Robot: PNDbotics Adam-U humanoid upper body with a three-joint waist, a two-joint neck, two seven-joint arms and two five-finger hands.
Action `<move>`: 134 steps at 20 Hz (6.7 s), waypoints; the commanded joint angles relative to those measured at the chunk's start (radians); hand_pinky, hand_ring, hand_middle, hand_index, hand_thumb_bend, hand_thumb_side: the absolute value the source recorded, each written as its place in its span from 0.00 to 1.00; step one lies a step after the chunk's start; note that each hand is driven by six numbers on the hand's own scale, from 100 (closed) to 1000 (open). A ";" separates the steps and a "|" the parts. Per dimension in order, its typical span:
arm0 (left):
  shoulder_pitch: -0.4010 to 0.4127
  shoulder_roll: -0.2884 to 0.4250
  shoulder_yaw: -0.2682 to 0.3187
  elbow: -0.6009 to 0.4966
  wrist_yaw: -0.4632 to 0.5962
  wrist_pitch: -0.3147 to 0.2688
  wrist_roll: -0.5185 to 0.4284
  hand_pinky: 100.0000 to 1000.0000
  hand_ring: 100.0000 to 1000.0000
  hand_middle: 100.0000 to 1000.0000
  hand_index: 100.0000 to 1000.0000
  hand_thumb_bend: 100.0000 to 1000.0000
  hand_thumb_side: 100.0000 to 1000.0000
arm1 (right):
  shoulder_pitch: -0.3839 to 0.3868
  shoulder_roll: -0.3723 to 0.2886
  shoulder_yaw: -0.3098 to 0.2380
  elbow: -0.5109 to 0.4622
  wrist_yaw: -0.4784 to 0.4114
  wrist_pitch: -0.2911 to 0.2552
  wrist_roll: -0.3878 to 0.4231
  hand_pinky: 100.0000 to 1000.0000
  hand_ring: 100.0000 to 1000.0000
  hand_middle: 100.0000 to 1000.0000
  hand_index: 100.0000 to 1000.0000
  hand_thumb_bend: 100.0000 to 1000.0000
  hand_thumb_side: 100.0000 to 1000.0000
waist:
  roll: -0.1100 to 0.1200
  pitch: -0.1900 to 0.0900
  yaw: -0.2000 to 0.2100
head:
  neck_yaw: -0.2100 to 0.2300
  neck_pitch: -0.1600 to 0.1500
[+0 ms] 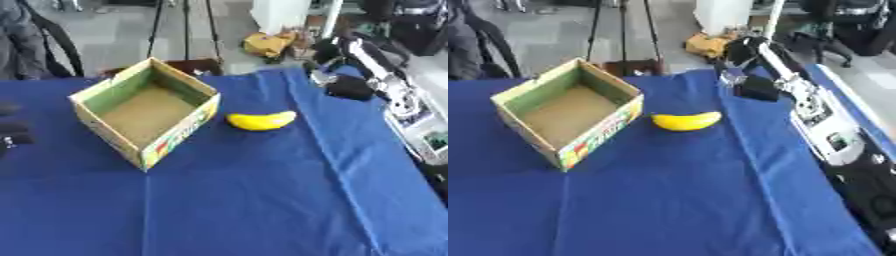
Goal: Pick up objects on the table and place them in the box.
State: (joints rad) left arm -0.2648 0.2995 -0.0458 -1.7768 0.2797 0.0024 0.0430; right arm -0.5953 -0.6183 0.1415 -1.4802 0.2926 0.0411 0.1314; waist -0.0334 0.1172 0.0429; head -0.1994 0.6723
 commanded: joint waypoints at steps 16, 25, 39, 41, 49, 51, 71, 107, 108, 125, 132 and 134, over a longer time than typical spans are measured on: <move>-0.002 0.023 -0.012 -0.009 0.003 0.004 -0.015 0.56 0.59 0.65 0.69 0.50 1.00 | -0.169 0.122 0.024 0.341 0.298 -0.129 0.186 0.64 0.71 0.65 0.81 0.16 0.42 | 0.002 -0.029 0.012 | -0.025 0.018; -0.009 0.022 -0.020 -0.011 0.004 0.006 -0.023 0.56 0.59 0.65 0.69 0.50 1.00 | -0.196 0.193 -0.006 0.461 0.441 -0.158 0.230 0.64 0.72 0.65 0.82 0.16 0.41 | 0.002 -0.024 0.039 | -0.043 0.016; -0.017 0.018 -0.026 -0.011 0.007 0.008 -0.029 0.56 0.59 0.65 0.69 0.50 1.00 | -0.198 0.238 -0.057 0.589 0.487 -0.148 0.198 0.64 0.71 0.65 0.81 0.16 0.41 | 0.001 -0.014 0.063 | -0.059 0.012; -0.017 0.017 -0.027 -0.011 0.007 0.008 -0.029 0.56 0.59 0.65 0.69 0.50 1.00 | -0.197 0.241 -0.061 0.600 0.488 -0.147 0.194 0.64 0.71 0.65 0.81 0.16 0.40 | 0.001 -0.014 0.064 | -0.059 0.012; -0.018 0.017 -0.026 -0.011 0.007 0.008 -0.029 0.56 0.59 0.65 0.69 0.50 1.00 | -0.193 0.241 -0.061 0.603 0.482 -0.155 0.188 0.64 0.71 0.65 0.81 0.17 0.41 | 0.000 -0.014 0.066 | -0.059 0.011; -0.018 0.017 -0.026 -0.011 0.007 0.008 -0.029 0.55 0.59 0.65 0.69 0.50 1.00 | -0.192 0.239 -0.062 0.601 0.480 -0.154 0.186 0.64 0.71 0.65 0.81 0.17 0.41 | -0.001 -0.014 0.067 | -0.058 0.011; -0.017 0.018 -0.025 -0.010 0.005 0.008 -0.027 0.55 0.59 0.65 0.69 0.50 1.00 | -0.187 0.225 -0.086 0.634 0.552 -0.121 0.199 0.70 0.76 0.67 0.82 0.19 0.41 | -0.002 -0.011 0.069 | -0.055 0.011; -0.015 0.015 -0.024 -0.013 0.006 0.008 -0.025 0.55 0.58 0.65 0.69 0.51 1.00 | -0.171 0.225 -0.081 0.666 0.680 -0.144 0.250 0.68 0.70 0.65 0.76 0.14 0.38 | 0.007 -0.007 0.067 | -0.052 0.017; -0.015 0.015 -0.024 -0.013 0.006 0.008 -0.024 0.55 0.58 0.65 0.69 0.51 1.00 | -0.170 0.226 -0.082 0.666 0.684 -0.144 0.251 0.68 0.70 0.64 0.76 0.14 0.38 | 0.007 -0.006 0.067 | -0.052 0.017; -0.016 0.016 -0.023 -0.013 0.005 0.008 -0.023 0.55 0.58 0.65 0.69 0.51 1.00 | -0.168 0.223 -0.087 0.658 0.690 -0.139 0.186 0.60 0.52 0.44 0.55 0.00 0.40 | 0.006 -0.007 0.068 | -0.050 0.016; -0.015 0.016 -0.021 -0.013 0.005 0.007 -0.021 0.55 0.58 0.65 0.69 0.51 1.00 | -0.173 0.215 -0.081 0.609 0.682 -0.157 0.157 0.59 0.52 0.43 0.54 0.00 0.40 | 0.007 -0.007 0.064 | -0.047 0.015; -0.015 0.017 -0.021 -0.014 0.005 0.007 -0.021 0.55 0.58 0.65 0.69 0.51 1.00 | -0.177 0.210 -0.078 0.583 0.677 -0.160 0.156 0.59 0.52 0.43 0.54 0.00 0.40 | 0.007 -0.007 0.062 | -0.045 0.015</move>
State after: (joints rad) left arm -0.2657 0.2999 -0.0757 -1.7766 0.2852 0.0099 0.0191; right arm -0.7552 -0.3713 0.0633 -0.8622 0.9740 -0.1162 0.2921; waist -0.0286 0.1217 0.1051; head -0.2479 0.6855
